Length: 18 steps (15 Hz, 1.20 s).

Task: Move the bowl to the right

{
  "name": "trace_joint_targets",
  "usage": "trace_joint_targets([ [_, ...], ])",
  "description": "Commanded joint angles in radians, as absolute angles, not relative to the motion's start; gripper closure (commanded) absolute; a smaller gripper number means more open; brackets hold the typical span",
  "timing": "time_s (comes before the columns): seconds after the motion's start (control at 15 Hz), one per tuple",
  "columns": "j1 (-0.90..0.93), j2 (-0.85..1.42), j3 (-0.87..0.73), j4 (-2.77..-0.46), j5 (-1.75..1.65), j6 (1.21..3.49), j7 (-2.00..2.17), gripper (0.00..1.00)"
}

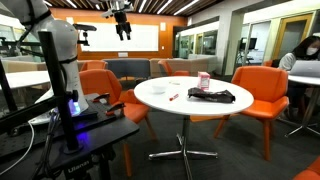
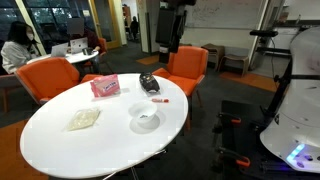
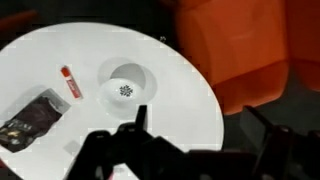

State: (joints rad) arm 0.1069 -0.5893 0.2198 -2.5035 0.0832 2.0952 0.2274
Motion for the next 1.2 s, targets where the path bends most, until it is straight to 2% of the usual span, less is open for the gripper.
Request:
trace_joint_targets([
  [0.0,0.057,-0.564,0.197,-2.526,0.061,2.219,0.279,0.0],
  [0.13,-0.001,-0.533,0.175,-2.546,0.05,2.323,0.319,0.0],
  [0.4,-0.088,-0.411,0.081,-2.552,0.077,2.381,0.328,0.0],
  [0.8,-0.069,-0.168,-0.069,-2.542,0.236,2.561,0.13,0.0],
  [1.0,-0.054,-0.04,-0.102,-2.524,0.381,2.658,-0.04,0.0],
  [1.13,-0.069,0.049,-0.1,-2.486,0.466,2.645,-0.108,0.0],
])
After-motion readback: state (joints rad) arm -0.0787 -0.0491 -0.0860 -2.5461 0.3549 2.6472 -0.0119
